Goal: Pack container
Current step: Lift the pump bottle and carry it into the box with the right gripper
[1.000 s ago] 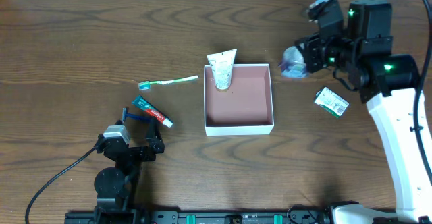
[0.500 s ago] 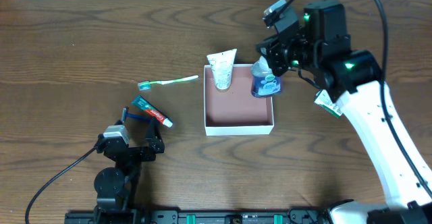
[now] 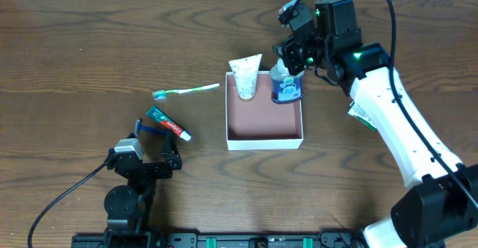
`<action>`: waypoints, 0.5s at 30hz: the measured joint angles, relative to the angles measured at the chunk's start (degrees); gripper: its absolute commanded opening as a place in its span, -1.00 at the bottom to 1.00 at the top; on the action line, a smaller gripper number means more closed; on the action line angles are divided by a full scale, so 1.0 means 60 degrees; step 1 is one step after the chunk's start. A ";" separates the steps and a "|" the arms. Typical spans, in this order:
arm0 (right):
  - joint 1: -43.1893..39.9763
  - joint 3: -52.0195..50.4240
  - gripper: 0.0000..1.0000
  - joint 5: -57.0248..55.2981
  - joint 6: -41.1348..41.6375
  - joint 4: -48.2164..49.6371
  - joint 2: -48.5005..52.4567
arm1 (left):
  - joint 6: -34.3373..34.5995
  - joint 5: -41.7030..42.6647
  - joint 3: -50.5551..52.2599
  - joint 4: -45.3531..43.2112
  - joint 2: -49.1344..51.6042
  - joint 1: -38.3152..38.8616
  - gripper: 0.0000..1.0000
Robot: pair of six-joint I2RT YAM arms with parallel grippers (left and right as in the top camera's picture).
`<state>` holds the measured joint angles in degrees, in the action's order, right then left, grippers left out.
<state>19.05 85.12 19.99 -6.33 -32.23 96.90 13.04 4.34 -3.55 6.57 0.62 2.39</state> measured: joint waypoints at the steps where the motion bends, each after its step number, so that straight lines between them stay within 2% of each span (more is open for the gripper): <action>1: 0.0000 0.0000 -0.62 0.0011 0.0015 0.0066 0.0022 | 0.0000 0.0000 0.0000 0.0000 0.0000 0.0000 0.96; 11: 0.0015 0.0000 -0.61 0.0018 0.0222 0.0535 0.0040 | 0.0000 0.0000 0.0000 0.0000 0.0000 0.0000 0.95; 15: 0.0109 0.0000 -0.70 0.0015 0.0219 0.0590 0.0044 | 0.0000 0.0000 0.0000 0.0000 0.0000 0.0000 0.96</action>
<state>19.70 85.12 20.08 -5.02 -28.69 97.17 13.04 4.34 -3.55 6.57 0.62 2.39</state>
